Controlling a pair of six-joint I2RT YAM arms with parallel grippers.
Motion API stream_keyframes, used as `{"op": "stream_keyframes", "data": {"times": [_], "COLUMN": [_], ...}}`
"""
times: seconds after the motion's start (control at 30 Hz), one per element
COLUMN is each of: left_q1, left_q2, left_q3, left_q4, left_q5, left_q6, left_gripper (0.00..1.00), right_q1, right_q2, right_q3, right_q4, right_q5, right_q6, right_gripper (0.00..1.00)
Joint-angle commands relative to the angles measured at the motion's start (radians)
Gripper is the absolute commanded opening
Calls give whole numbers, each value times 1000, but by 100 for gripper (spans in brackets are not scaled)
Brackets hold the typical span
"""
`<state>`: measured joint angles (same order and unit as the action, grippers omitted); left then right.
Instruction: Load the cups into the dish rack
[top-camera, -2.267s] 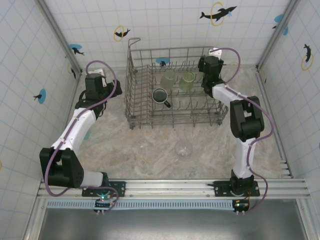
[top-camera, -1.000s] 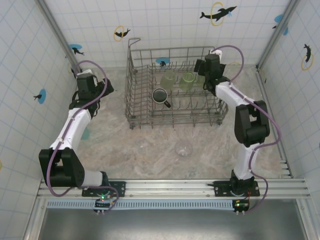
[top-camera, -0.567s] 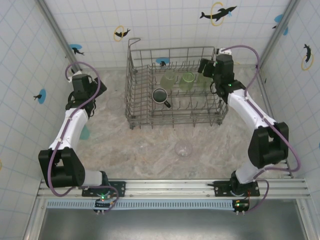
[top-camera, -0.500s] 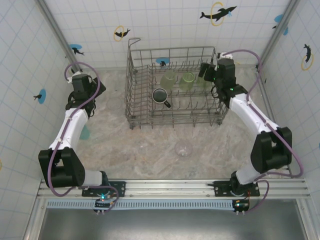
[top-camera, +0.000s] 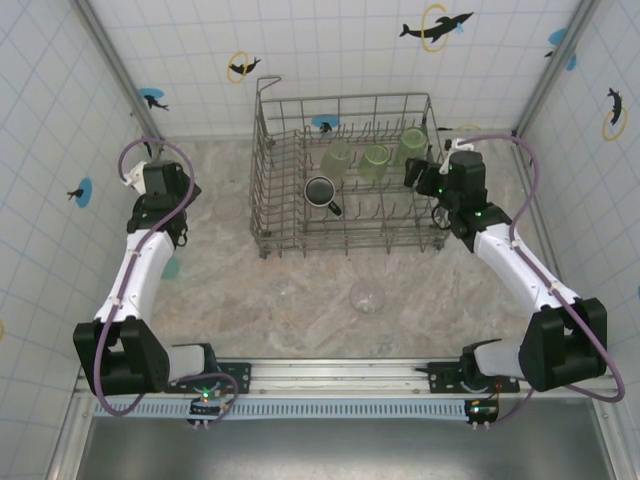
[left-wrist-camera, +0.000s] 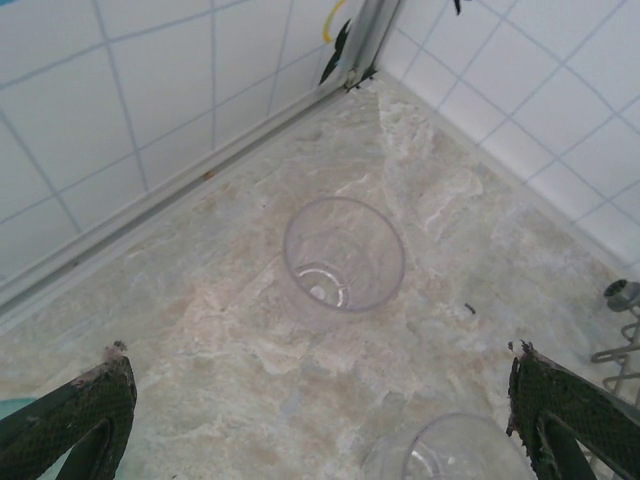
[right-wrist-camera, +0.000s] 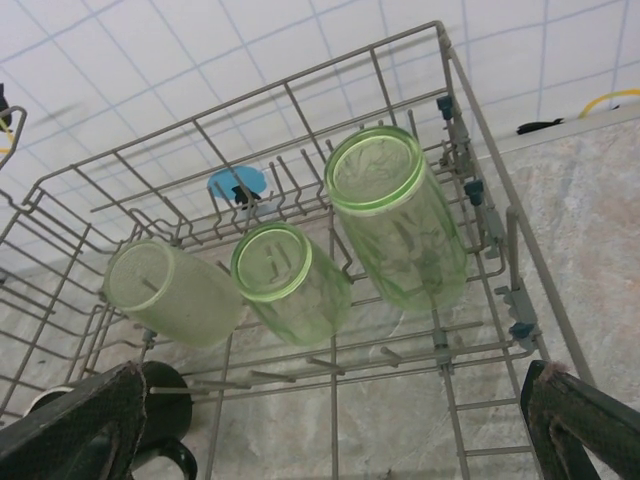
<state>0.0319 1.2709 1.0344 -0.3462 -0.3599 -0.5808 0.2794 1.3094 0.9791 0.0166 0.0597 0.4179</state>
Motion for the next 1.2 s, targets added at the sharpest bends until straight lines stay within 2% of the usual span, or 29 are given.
{"op": "stream_keyframes", "data": {"times": [0.0, 0.2, 0.4, 0.8, 1.17], "left_q1": [1, 9, 40, 148, 175], "left_q2": [-6, 38, 81, 60, 99], "left_q3": [-14, -21, 2, -50, -96], "left_q4": [-81, -133, -246, -232, -197], "left_q5": [-38, -23, -76, 4, 124], "left_q6": [-26, 4, 13, 7, 6], "left_gripper": [98, 98, 98, 97, 97], "right_q1": [-5, -6, -14, -13, 6], "right_q2": [-8, 2, -13, 40, 40], "right_q3": [-22, -35, -63, 20, 19], "right_q4": [15, -27, -30, -84, -107], "right_q5": [-62, -80, -119, -166, -142], "right_q6": [12, 0, -5, -8, -8], "right_gripper": [100, 100, 100, 100, 100]}}
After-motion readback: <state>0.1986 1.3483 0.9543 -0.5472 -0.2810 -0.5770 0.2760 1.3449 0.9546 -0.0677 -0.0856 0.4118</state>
